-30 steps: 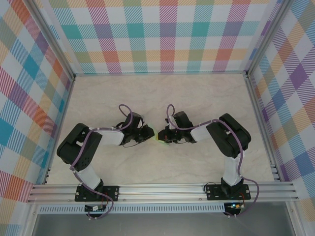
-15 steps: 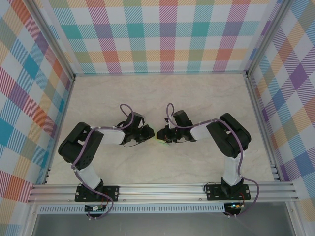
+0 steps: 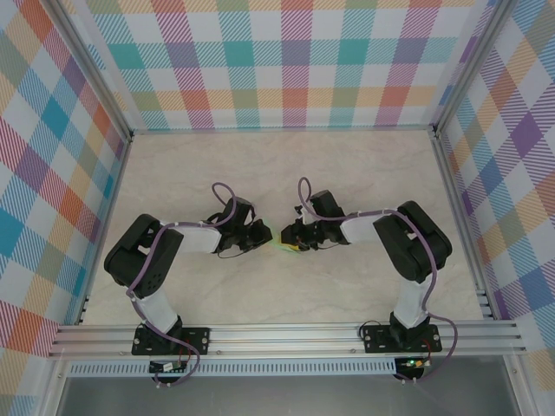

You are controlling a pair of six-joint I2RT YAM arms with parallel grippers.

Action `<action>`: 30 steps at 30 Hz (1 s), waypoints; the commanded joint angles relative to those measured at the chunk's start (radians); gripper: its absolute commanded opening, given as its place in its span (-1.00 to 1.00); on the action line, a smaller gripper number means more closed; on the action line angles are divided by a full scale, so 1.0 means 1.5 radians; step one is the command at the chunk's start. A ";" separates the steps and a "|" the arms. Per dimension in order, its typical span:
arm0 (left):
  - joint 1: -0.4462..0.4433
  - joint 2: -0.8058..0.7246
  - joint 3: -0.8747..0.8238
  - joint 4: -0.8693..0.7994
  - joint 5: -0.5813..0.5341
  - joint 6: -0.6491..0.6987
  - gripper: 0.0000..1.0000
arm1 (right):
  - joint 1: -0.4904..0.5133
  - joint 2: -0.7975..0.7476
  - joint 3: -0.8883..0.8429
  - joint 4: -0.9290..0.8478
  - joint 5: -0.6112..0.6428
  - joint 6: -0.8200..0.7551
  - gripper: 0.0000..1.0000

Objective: Fold a paper plane with a square sheet of paper (pick it up from the middle)
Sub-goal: Fold the wing for the fifth time at the center of the table.

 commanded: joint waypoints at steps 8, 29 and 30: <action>-0.003 0.017 0.005 -0.036 -0.016 -0.001 -0.78 | -0.003 -0.026 0.017 -0.127 0.020 -0.061 -0.66; -0.002 0.037 0.026 -0.076 -0.033 -0.002 -0.81 | -0.014 -0.040 0.022 -0.218 0.056 -0.108 -0.65; -0.002 0.038 0.026 -0.077 -0.033 -0.002 -0.81 | -0.014 -0.046 0.022 -0.225 0.055 -0.114 -0.64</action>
